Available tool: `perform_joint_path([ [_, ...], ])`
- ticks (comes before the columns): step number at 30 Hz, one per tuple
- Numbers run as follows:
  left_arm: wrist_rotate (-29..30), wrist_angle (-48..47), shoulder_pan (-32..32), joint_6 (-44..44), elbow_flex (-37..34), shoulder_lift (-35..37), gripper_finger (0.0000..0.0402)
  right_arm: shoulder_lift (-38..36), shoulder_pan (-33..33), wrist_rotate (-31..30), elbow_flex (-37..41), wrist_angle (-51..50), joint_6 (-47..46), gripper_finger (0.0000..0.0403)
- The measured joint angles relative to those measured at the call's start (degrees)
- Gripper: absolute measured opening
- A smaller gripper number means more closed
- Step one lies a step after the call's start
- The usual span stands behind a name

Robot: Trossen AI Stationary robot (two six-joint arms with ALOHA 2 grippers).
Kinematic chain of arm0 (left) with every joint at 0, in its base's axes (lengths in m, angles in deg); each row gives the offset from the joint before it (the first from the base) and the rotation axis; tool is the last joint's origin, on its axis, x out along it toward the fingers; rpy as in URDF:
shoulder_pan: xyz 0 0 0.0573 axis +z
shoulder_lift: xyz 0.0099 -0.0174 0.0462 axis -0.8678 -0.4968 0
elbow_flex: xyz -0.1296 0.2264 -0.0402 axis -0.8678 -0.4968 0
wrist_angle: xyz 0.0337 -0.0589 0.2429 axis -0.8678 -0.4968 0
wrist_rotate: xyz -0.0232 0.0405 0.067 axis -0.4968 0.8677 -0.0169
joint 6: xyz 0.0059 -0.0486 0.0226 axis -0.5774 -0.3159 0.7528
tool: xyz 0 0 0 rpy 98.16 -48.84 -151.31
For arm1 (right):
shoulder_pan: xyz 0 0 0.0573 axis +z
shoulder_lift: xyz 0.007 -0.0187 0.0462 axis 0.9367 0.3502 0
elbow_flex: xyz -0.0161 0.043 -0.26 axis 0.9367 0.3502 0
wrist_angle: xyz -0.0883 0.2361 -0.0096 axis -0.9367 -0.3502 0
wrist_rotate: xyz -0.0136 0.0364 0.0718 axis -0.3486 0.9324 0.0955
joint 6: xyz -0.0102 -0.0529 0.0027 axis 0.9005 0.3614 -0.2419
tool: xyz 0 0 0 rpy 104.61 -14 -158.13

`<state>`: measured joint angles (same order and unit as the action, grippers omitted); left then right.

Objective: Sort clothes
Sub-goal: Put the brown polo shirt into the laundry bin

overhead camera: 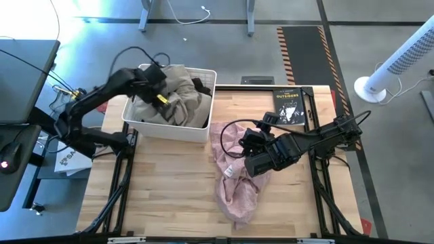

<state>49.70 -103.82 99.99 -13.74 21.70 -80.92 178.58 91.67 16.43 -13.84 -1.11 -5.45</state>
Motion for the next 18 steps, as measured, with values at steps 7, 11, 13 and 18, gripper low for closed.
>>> perform_joint_path([
  [7, 2.39, -1.49, -3.28, -6.30, 8.51, 6.61, 0.0092, 0.00, 0.00, 0.02, 0.00, 0.01, -0.39, 0.0165],
  [11, 5.94, 12.51, -5.28, -1.07, 8.61, 8.82, 0.0092, 0.00, 0.00, 0.02, 0.00, 0.13, -0.38, 0.0165],
  [13, 4.60, 19.83, -5.46, 2.67, 8.61, 8.04, 0.0092, 0.00, 0.00, 0.02, 0.00, 0.21, -0.39, 0.0165],
  [18, -1.43, 31.03, -2.58, 7.78, 8.63, 1.07, 0.0087, 0.00, 0.00, 0.03, 0.00, 0.42, -0.39, 0.0165],
])
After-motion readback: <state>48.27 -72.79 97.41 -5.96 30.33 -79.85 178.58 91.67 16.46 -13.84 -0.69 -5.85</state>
